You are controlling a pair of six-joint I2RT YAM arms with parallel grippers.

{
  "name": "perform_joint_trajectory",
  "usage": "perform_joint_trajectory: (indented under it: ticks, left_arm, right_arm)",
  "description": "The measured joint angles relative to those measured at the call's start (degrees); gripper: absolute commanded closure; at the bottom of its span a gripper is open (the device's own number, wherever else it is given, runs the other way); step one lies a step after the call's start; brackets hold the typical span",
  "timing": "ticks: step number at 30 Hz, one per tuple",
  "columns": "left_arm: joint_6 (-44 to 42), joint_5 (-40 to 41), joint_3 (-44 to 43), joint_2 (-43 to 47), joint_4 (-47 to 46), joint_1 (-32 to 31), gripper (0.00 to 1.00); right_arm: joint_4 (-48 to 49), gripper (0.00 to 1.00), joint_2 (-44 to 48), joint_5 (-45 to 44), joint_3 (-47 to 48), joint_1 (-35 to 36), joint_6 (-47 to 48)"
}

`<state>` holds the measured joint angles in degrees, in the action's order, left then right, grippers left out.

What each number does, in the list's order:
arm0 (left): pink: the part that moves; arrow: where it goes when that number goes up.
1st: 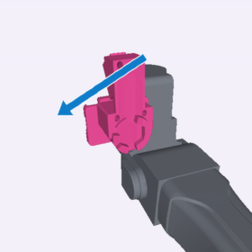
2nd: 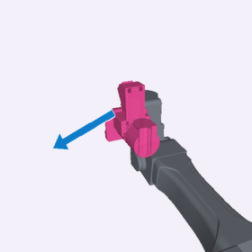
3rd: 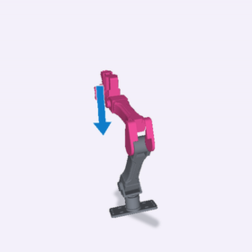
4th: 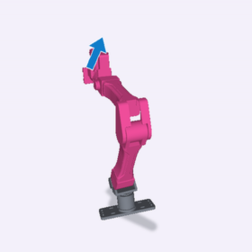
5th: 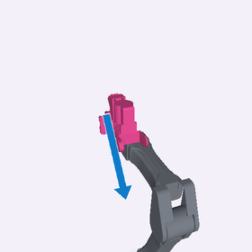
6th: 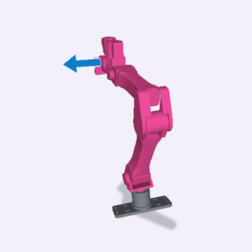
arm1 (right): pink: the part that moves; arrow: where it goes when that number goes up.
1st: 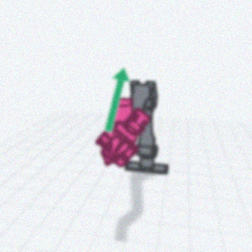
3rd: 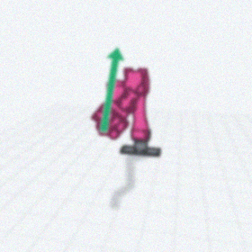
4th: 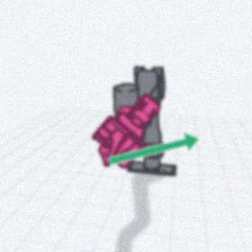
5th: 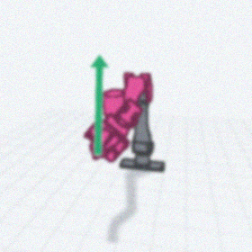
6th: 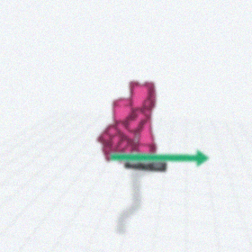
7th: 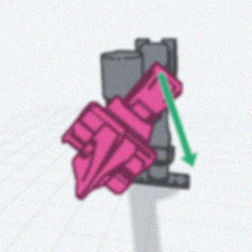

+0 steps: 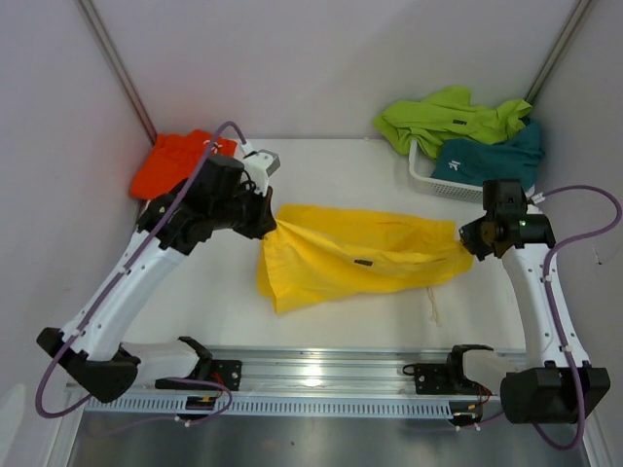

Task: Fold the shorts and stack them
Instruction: Fold the shorts

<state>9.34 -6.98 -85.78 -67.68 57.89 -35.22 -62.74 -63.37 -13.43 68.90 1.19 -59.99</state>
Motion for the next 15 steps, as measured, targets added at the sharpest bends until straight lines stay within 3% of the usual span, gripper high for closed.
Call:
perform_joint_trajectory:
  ticks: [15]
  left_arm:
    - [-0.48, -0.87, -1.05, -7.8, -6.19, 10.75, 1.0]
  right_arm:
    - [7.17, 1.0, -12.02, 3.26, 5.33, -4.74, 0.07]
